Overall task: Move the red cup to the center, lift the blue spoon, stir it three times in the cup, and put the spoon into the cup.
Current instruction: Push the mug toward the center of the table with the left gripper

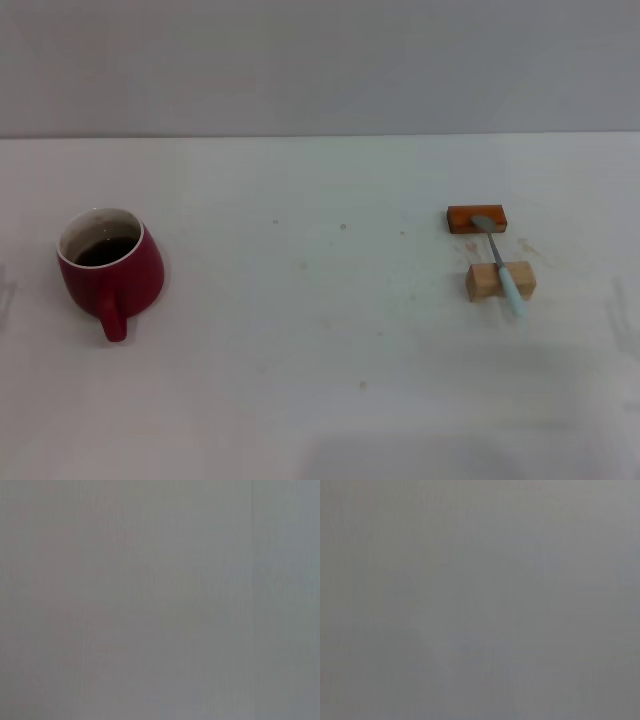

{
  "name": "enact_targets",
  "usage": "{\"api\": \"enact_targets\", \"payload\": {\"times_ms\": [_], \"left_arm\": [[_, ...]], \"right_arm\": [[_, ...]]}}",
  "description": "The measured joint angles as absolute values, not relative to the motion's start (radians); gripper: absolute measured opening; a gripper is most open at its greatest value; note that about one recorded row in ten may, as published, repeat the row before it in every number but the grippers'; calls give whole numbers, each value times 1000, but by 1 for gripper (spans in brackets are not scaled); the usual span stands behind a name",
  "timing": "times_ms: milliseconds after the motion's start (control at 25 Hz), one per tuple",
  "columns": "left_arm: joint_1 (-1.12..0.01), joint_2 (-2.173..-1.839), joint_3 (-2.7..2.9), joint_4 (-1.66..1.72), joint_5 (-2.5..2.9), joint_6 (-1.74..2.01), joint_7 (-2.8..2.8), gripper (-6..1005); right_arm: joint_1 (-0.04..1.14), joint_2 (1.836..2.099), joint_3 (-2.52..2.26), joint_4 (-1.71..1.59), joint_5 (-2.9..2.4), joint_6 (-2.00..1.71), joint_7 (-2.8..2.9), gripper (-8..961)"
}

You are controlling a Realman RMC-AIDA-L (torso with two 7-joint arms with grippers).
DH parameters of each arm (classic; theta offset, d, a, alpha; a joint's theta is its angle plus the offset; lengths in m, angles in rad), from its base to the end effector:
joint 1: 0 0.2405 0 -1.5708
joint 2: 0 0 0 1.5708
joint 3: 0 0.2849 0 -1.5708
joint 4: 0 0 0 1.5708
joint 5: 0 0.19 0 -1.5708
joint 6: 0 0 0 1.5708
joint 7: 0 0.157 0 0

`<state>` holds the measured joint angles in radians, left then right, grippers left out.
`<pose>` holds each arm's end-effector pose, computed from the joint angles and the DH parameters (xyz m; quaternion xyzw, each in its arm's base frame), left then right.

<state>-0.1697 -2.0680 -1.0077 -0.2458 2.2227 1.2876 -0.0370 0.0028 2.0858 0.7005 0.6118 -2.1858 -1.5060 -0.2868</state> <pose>-0.4035 0.2590 0.0278 -0.5692 -0.2678 -0.2593 0.7329 0.3142 0.2205 -0.0089 -0.5903 0.1540 0.3370 0.7171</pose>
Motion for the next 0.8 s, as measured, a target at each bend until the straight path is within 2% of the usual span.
{"api": "enact_targets", "payload": {"times_ms": [800], "left_arm": [[-172,-2067,-1018,-236,2224,1271,-37,782]], "right_arm": [[5,2086,673,604,-2186,-1520,-280,730]]}}
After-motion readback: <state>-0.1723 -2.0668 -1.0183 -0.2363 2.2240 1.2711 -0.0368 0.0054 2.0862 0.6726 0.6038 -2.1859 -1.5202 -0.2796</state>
